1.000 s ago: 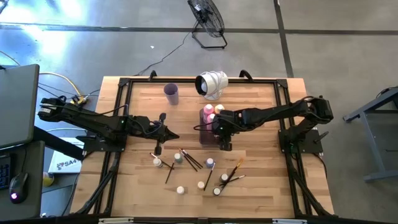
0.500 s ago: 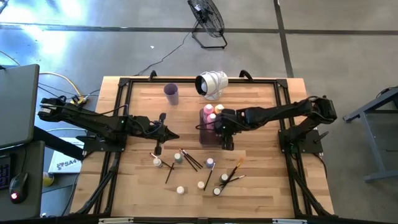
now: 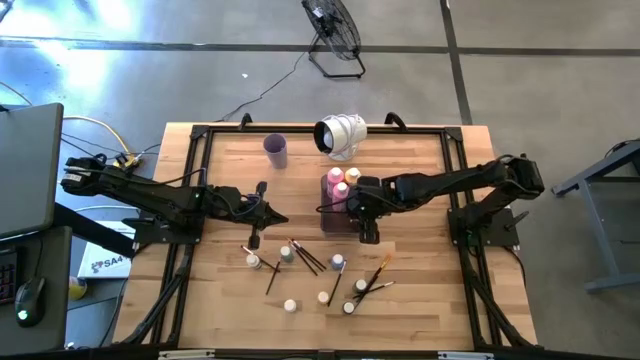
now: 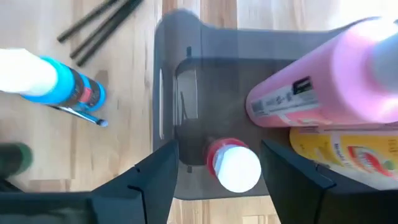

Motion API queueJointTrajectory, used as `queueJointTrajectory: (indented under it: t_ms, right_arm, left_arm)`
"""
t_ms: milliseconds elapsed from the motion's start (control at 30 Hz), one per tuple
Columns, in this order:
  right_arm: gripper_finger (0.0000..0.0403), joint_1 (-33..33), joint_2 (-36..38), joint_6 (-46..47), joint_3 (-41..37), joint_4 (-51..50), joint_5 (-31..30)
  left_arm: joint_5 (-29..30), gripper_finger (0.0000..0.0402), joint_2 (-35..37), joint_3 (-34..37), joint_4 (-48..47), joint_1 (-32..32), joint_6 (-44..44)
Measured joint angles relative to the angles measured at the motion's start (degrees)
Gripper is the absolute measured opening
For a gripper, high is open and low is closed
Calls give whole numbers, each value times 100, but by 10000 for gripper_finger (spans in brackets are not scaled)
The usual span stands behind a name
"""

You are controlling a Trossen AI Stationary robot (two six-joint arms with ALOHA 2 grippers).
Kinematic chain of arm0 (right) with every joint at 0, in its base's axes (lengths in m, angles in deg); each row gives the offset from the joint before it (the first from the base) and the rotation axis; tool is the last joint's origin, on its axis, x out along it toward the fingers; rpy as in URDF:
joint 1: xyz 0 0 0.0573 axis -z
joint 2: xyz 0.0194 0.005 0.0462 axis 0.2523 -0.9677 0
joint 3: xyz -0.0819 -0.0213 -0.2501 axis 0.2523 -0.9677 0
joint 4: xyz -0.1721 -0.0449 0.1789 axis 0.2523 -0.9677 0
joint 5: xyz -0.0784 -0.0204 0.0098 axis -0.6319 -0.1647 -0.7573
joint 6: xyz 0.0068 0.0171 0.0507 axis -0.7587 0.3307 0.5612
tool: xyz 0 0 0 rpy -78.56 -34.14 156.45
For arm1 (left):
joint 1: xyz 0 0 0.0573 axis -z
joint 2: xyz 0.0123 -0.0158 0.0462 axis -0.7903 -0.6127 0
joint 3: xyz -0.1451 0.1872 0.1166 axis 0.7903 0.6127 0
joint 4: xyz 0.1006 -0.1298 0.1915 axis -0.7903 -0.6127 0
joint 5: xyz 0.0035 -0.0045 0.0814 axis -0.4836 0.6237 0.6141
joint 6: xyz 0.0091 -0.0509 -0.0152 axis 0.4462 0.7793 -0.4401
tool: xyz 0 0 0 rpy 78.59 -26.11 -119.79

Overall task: Pick & Place Paint Supplies
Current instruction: Put the red paint bottle into the black bin

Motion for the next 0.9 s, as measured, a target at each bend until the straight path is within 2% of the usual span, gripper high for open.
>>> queueJointTrajectory:
  t_ms: [167,467,667,900]
  right_arm:
    - [200,-55,165,4,169,-106,11]
    - [165,-324,329,566,172,-210,256]
    - [117,-584,329,852,171,-430,176]
    - [44,-861,329,909,170,-430,7]
  left_arm:
    - [4,0,0,0,-17,0,0]
    - [4,0,0,0,-18,0,1]
    - [2,0,0,0,-19,0,1]
    - [2,0,0,0,-15,0,1]
